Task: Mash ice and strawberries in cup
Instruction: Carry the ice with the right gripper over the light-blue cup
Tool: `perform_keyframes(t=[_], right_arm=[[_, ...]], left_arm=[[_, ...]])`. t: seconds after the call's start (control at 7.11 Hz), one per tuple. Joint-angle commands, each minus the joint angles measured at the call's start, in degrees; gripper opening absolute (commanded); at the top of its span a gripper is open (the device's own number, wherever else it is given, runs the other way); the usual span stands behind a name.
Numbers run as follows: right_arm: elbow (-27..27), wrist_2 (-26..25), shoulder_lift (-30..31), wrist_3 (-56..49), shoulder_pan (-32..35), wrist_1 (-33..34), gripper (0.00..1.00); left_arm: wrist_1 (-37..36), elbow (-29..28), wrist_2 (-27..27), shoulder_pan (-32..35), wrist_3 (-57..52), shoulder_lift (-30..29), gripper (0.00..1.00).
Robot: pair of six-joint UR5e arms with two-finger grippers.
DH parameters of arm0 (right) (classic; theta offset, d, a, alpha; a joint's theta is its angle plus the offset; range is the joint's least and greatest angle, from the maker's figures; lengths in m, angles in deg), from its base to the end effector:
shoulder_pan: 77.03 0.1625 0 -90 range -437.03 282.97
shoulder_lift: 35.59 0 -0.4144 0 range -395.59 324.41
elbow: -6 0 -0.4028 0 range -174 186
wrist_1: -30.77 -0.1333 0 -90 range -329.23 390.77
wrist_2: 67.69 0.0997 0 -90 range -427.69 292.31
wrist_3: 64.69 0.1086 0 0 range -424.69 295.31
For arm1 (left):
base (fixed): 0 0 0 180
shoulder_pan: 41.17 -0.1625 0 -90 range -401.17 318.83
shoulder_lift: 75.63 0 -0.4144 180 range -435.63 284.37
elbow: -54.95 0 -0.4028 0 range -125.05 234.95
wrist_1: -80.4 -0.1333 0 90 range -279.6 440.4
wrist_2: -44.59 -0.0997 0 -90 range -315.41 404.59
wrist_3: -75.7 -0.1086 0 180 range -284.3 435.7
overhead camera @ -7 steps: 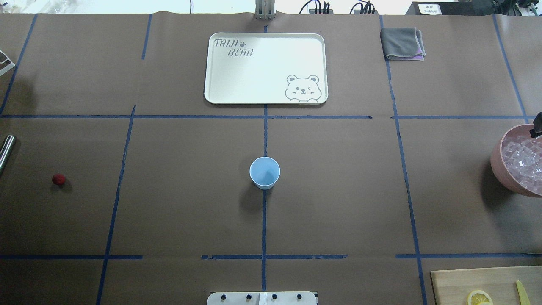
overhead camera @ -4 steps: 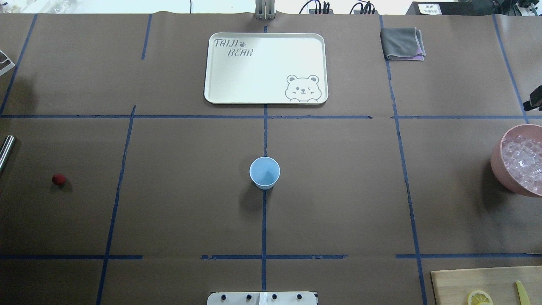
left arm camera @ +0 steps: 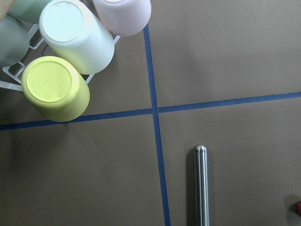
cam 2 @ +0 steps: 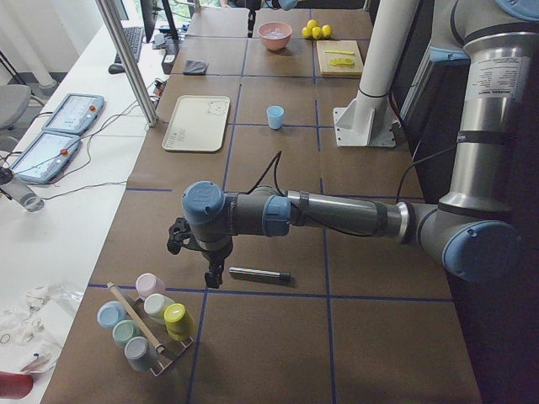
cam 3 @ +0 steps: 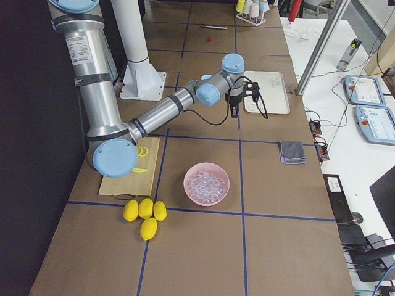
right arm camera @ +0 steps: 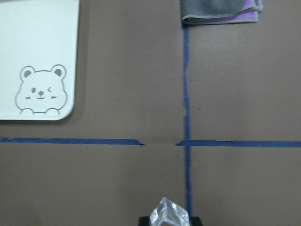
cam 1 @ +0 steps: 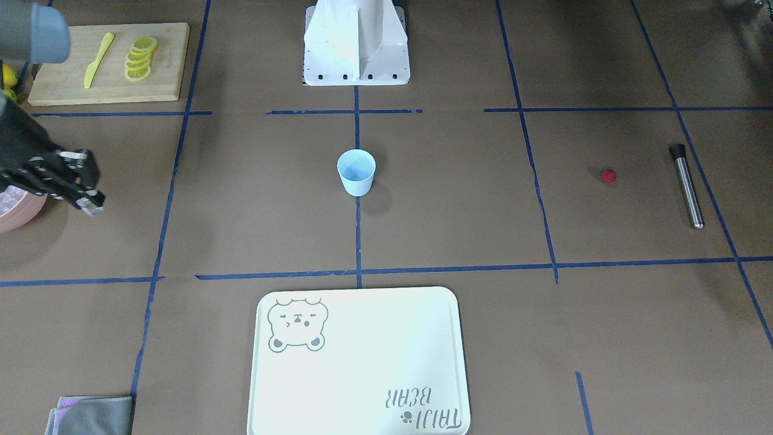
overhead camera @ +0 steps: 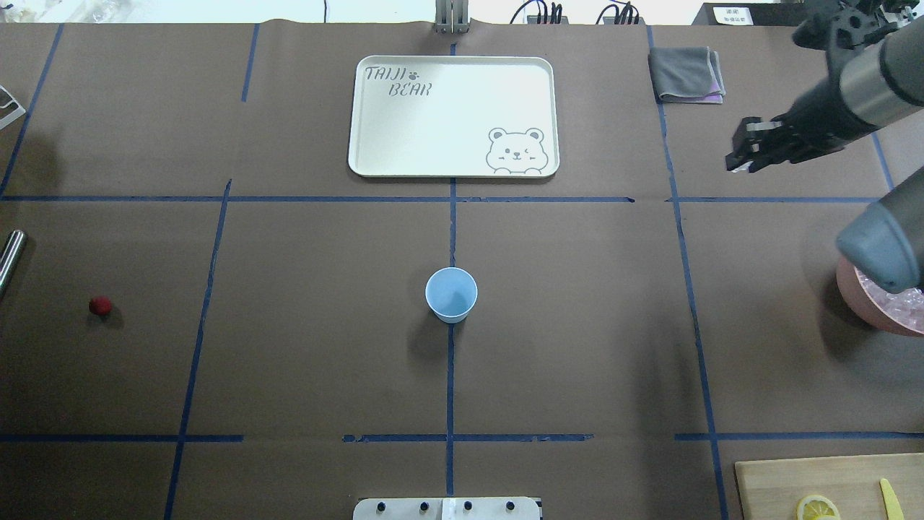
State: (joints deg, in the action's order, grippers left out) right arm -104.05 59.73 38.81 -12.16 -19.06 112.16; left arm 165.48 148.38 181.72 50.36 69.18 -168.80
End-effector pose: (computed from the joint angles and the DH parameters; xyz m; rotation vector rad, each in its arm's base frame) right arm -0.2454 -0.5192 0.3191 0.1333 -0.9568 0.0774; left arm -0.0677 -0.5232 0.6009 0.0853 0.8189 0.0942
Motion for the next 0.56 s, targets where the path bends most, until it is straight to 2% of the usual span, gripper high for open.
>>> perform_keyframes(t=[0.0, 0.14, 0.28, 0.42], right_arm=[[0.28, -8.8, -12.37, 15.35, -12.65, 5.14, 0.01], [0.36, -13.99, -17.57, 18.02, -17.06, 11.62, 0.01], [0.63, -16.65, -19.71, 18.22, -20.49, 14.56, 0.01], [1.67, -18.94, -20.95, 18.22, -23.75, 14.76, 0.01]], left_arm=[[0.0, 0.01, -0.02, -0.03, 0.02, 0.0, 1.0], [0.0, 0.01, -0.11, -0.03, 0.02, 0.0, 1.0], [0.0, -0.08, -0.11, -0.03, 0.02, 0.09, 1.0], [0.0, -0.17, -0.03, -0.03, 0.02, 0.09, 1.0]])
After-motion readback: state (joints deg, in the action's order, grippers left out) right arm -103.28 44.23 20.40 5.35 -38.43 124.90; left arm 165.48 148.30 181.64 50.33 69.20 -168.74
